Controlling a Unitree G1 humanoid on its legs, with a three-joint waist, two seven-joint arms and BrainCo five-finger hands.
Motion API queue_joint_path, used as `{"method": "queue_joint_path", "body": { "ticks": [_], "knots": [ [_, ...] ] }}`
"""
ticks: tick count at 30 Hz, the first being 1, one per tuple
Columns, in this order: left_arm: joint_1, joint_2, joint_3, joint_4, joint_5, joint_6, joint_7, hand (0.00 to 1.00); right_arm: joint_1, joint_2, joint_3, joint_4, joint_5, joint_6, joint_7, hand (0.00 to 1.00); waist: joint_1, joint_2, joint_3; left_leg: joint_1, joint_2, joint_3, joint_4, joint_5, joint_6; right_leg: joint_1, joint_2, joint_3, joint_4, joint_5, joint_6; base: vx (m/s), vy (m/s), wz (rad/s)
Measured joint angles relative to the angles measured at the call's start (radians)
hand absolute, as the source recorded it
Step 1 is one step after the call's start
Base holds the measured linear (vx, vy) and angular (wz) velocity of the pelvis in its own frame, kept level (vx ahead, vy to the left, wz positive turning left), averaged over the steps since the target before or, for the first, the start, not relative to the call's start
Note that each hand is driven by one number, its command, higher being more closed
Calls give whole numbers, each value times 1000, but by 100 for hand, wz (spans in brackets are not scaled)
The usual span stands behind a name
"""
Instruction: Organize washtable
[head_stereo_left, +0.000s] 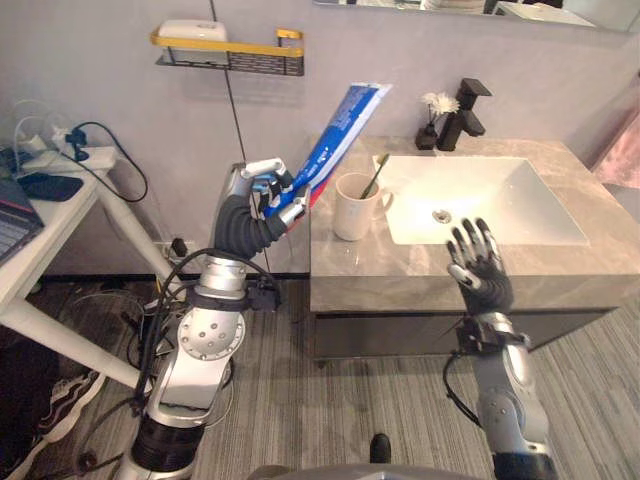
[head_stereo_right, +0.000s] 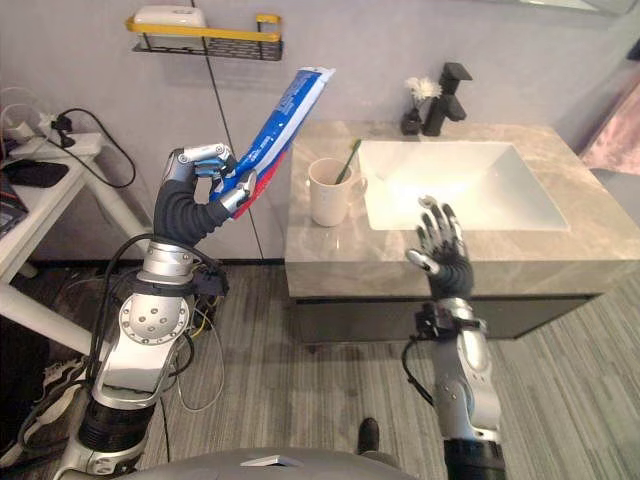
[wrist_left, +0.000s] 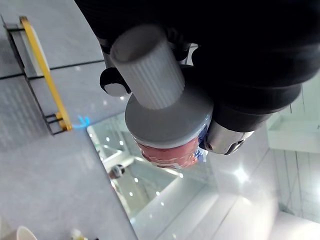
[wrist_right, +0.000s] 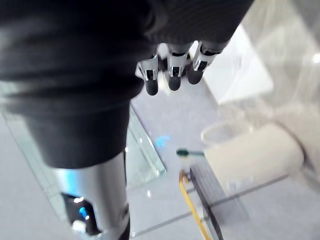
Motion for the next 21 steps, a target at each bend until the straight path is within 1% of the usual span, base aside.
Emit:
{"method": "queue_joint_path", "body": {
  "ticks": [1,2,3,4,7,8,13,14,18,21],
  "knots": [
    [15,-15,0,0,3,0,7,100,-24,0,29,-14,26,1,4,0,11,0,0,-1,0,-6,-1,1,-1,2,0,-7,0,-1,0,22,-10,13],
    [21,-21,0,0,11,1,13,100,-36,0,40,-21,34,1,9,0,16,0,0,-1,0,-9,0,1,-2,2,0,-10,0,-1,0,39,-16,18],
    [32,-34,0,0,31,4,21,100,-63,0,63,-23,68,2,13,0,20,0,0,-1,0,-18,2,5,-6,7,-1,-21,0,-2,-1,38,-17,22],
    [41,-46,-1,1,37,5,24,100,-88,-2,82,-23,101,2,16,0,22,-1,0,0,0,-29,1,6,-6,12,0,-30,0,-2,-1,35,-15,23],
    [42,-65,-5,5,40,6,35,100,-144,-3,126,-23,142,4,19,0,28,-1,-1,0,0,-39,-3,11,-8,16,-1,-43,0,-2,-1,11,-9,15],
    [42,-72,-14,6,42,6,37,100,-164,-3,149,-23,174,4,20,0,32,-3,-2,0,-1,-43,-8,14,-5,17,-2,-49,0,-2,-1,-4,-3,9],
    [42,-77,-76,31,75,6,45,100,-193,-4,199,-23,230,4,17,0,42,-17,-11,3,-4,-58,-24,28,-11,19,-3,-58,0,-3,-3,-12,-13,9],
    [42,-77,-88,33,76,6,45,100,-199,-6,214,-22,261,4,16,0,44,-19,-13,4,-3,-60,-26,32,-11,20,-3,-64,0,-4,-4,-23,-24,5],
    [42,-77,-125,34,76,6,52,100,-238,-6,244,-19,298,-1,5,0,45,-19,-13,7,-3,-72,-41,40,-10,27,-3,-79,0,-12,-11,-43,-23,10],
    [41,-77,-157,42,75,5,53,100,-267,-7,280,-15,330,-3,5,0,46,-22,-15,9,-3,-82,-58,53,-16,28,-3,-93,0,-16,-16,-33,-32,11]
  ]
}}
